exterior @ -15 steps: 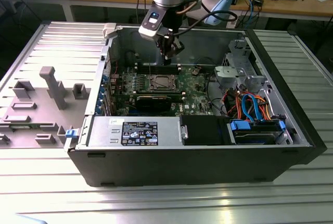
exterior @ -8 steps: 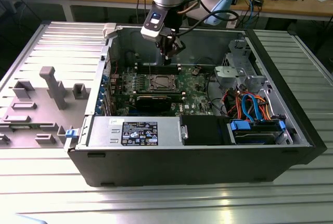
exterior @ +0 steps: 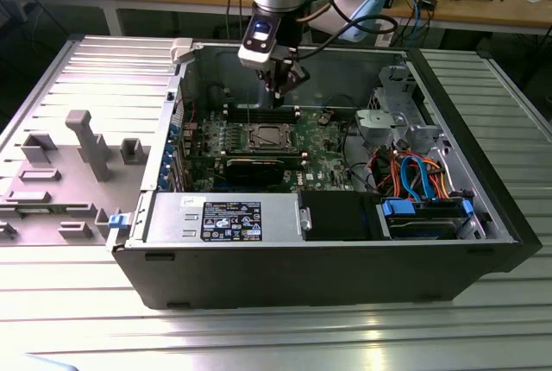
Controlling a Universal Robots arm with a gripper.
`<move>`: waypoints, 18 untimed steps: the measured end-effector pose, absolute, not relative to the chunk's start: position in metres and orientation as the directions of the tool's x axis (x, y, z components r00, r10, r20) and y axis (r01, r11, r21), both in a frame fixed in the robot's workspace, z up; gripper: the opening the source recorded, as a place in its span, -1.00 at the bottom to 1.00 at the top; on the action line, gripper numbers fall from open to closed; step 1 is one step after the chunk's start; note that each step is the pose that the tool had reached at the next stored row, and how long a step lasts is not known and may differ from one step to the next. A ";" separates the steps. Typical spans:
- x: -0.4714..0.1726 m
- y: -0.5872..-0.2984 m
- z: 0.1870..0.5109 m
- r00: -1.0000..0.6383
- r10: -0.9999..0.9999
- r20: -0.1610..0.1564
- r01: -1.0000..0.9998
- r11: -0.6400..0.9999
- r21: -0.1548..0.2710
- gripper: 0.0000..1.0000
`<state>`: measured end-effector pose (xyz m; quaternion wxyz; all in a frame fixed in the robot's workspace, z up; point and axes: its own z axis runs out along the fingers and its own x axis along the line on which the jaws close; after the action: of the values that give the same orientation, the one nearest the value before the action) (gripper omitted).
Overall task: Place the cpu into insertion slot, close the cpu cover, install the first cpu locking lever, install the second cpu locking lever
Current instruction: 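Install the first cpu locking lever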
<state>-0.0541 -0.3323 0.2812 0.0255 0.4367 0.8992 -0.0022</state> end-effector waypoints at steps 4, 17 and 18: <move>-0.054 -0.332 0.281 -0.649 0.759 -0.048 0.760 0.650 0.018 -0.79; -0.054 -0.332 0.280 -0.754 0.656 -0.040 0.656 0.755 0.010 -0.79; -0.054 -0.332 0.280 -0.764 0.645 -0.039 0.645 0.764 0.009 -0.79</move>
<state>-0.0541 -0.3323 0.2805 0.0201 0.3433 0.9390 -0.0023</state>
